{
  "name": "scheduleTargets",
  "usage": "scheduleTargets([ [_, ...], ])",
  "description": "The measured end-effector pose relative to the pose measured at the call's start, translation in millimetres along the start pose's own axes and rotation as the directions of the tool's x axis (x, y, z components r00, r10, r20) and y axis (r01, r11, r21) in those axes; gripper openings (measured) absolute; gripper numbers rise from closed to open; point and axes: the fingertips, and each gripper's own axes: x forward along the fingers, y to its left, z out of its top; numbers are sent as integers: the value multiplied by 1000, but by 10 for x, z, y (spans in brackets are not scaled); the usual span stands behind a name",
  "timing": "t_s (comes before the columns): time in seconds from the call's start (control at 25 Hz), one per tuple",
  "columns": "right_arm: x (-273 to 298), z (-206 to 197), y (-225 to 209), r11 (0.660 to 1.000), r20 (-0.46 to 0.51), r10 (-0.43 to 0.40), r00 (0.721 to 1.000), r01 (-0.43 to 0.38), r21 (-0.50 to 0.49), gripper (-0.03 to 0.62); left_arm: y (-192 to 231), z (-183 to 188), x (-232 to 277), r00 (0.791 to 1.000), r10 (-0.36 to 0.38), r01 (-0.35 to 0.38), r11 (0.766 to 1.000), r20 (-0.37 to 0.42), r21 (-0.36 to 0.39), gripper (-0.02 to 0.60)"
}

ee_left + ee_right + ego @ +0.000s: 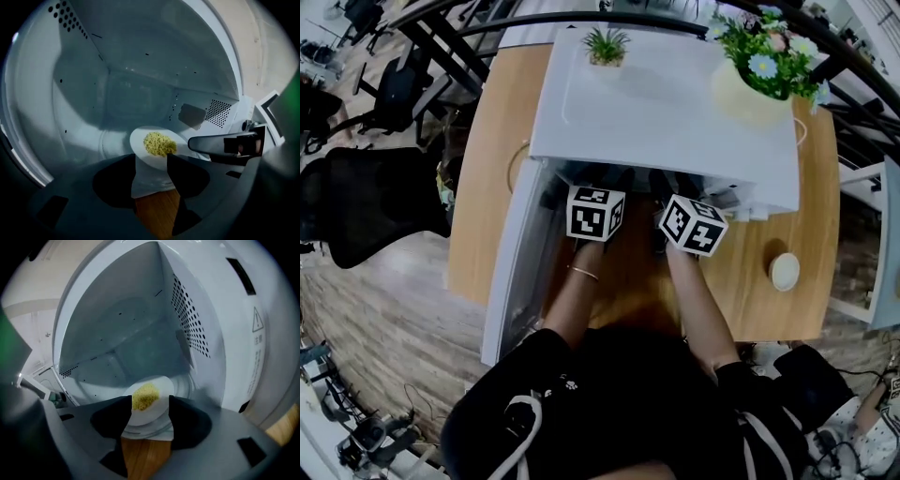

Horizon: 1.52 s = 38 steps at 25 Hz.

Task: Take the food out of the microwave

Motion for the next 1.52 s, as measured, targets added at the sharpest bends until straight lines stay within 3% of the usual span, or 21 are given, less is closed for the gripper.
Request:
scheduleTargets([
  [0.24,112,-39,-59,997,-17,-64,998,65,48,258,2,-14,68,1000,-3,3,1000,-11,-6,192],
  [0.8,71,-81,-21,996,-18,-30,999,32,81,212,-42,-19,-9,1000,-24,24,999,8,-47,193],
  [1.32,-226,-343,-5,993,-29,-9,1000,12,118,201,-178,-286,-306,999,-43,45,991,18,-128,192],
  [1.52,-236,-367,-82,985,-20,-11,1000,14,173,198,-127,-282,-347,997,-60,68,975,43,-214,192],
])
